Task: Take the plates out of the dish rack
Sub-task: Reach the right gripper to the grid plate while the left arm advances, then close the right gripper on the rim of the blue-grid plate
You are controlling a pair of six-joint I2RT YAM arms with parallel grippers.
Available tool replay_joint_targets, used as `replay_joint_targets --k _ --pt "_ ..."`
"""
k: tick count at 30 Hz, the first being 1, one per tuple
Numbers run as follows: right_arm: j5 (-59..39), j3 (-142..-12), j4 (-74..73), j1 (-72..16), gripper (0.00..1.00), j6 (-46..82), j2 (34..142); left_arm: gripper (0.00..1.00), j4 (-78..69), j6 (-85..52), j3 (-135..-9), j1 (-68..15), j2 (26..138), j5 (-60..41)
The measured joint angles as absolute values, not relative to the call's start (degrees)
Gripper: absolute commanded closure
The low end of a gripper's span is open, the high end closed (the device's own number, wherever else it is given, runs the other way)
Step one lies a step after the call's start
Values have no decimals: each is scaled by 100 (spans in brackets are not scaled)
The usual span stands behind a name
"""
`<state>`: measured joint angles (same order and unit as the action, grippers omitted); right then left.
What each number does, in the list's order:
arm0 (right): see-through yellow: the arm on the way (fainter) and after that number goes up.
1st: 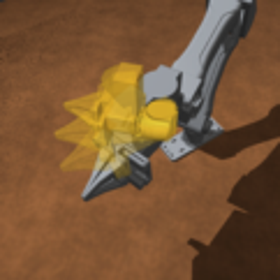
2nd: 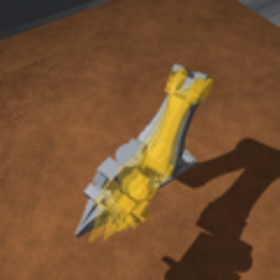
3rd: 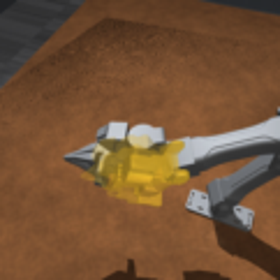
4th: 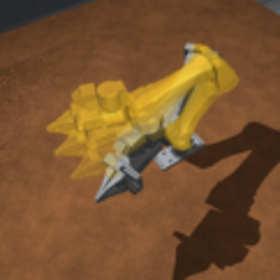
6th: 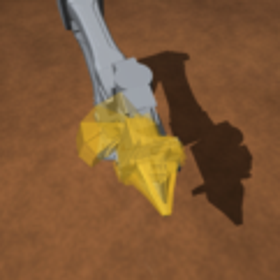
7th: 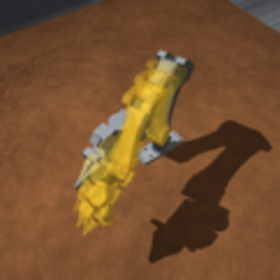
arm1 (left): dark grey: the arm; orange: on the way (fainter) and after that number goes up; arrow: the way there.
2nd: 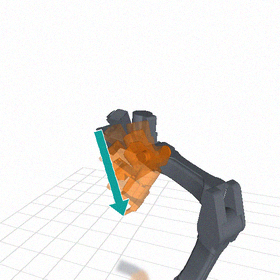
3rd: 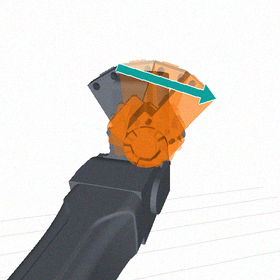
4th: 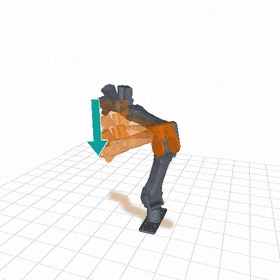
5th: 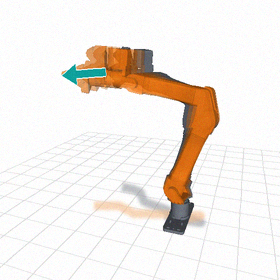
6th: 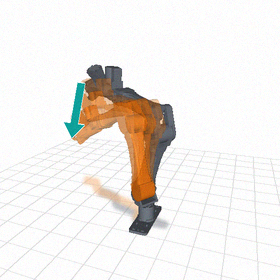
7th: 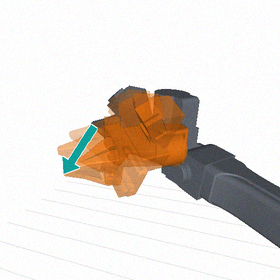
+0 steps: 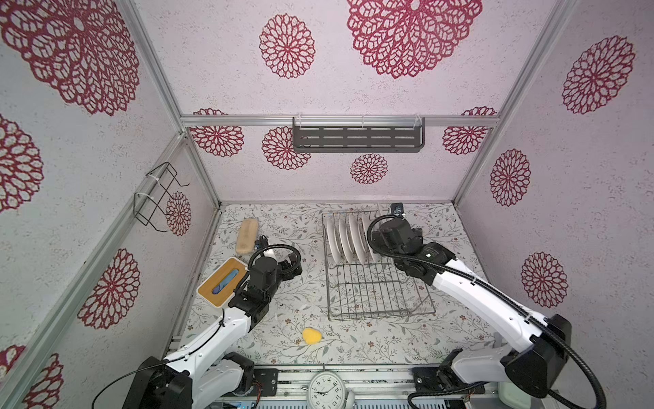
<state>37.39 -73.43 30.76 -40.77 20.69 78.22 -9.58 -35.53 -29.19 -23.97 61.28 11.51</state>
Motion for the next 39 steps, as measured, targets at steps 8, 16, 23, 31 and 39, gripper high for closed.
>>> replay_joint_targets --k 8,16,23,31,39 --pt "4115 -7548 3181 -4058 14 2018 8792 1 -993 -3586 -2917 -2475 6233 989" --pt "4176 -7566 3059 -3833 33 1922 8960 1 -993 -3586 -2919 -2488 6235 972" --pt "4158 -7636 2888 -3726 49 1846 9122 1 -969 -3597 -2952 -2526 6278 961" --pt "4193 -7638 2773 -3728 61 1772 9282 2 -932 -3618 -3009 -2558 6294 954" --pt "4331 -7638 2687 -3728 71 1758 9428 2 -825 -3623 -3092 -2591 6298 956"
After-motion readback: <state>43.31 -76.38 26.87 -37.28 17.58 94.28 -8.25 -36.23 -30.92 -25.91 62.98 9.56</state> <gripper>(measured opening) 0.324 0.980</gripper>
